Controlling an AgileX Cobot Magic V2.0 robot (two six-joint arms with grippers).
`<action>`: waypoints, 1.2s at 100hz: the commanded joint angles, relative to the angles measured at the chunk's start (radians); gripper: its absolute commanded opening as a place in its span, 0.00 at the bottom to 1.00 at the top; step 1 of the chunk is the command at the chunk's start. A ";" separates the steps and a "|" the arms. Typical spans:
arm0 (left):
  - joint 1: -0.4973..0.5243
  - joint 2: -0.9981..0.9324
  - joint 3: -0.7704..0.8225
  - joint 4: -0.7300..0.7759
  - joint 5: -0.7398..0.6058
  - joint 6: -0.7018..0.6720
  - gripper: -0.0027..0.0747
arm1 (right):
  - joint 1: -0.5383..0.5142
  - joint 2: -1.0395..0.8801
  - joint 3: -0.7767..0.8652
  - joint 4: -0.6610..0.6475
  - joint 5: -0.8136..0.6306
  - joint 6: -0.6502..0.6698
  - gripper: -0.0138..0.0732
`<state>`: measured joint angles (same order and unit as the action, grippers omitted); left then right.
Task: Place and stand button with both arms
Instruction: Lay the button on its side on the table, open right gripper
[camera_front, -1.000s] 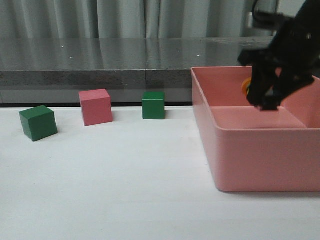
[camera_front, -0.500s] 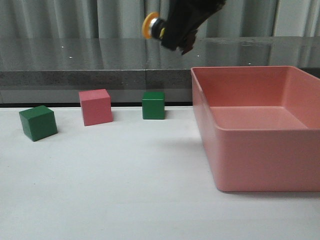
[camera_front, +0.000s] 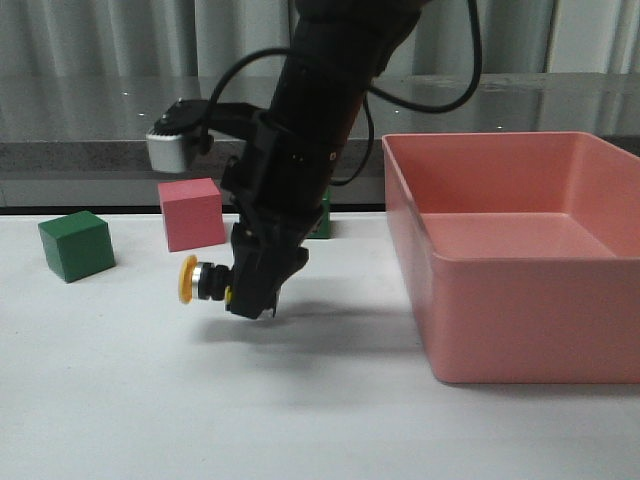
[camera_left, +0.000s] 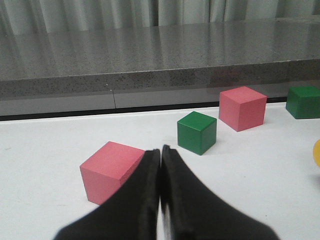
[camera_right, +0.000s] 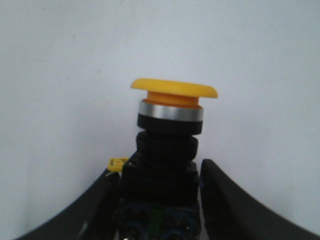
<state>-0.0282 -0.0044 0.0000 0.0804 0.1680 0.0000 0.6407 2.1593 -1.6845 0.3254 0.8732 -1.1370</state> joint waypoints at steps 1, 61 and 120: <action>0.003 -0.031 0.045 -0.006 -0.075 -0.007 0.01 | 0.005 -0.037 -0.034 0.019 -0.049 -0.020 0.20; 0.003 -0.031 0.045 -0.006 -0.075 -0.007 0.01 | 0.004 -0.013 -0.086 0.019 0.078 0.044 0.91; 0.003 -0.031 0.045 -0.006 -0.075 -0.007 0.01 | -0.101 -0.259 -0.382 -0.124 0.456 0.505 0.47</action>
<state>-0.0282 -0.0044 0.0000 0.0804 0.1680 0.0000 0.5890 2.0154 -2.0339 0.2060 1.2290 -0.6991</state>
